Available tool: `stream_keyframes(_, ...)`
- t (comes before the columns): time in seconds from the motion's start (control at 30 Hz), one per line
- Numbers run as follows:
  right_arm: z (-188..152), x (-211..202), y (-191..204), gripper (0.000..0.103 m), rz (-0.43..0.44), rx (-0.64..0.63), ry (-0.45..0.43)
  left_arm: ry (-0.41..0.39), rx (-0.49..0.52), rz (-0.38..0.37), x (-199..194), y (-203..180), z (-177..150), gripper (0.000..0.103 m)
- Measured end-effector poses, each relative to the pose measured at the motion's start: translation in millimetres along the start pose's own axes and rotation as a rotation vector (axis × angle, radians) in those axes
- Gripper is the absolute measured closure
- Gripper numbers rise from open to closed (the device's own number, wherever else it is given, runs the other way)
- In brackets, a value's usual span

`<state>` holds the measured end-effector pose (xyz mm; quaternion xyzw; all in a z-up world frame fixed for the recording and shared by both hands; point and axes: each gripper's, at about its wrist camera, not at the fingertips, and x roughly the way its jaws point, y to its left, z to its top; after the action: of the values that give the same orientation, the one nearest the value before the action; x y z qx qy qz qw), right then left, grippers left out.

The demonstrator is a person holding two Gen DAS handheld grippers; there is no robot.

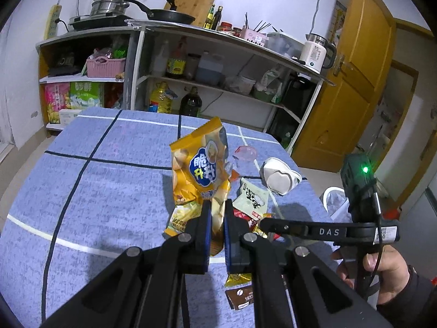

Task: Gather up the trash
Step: 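Grasp a small yellow snack wrapper with the right tool while the left tool holds the chip bag, then carry the chip bag and yellow wrapper in both tools over the bin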

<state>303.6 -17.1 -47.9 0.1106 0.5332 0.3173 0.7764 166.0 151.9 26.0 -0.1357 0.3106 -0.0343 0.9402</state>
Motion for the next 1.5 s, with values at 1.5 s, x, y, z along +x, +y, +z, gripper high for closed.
stream_keyframes(1.5, -63, -234, -201, 0.101, -0.387, 0.173, -0.376, 0.231, 0.325, -0.354, 124, -282, -24, 0.095)
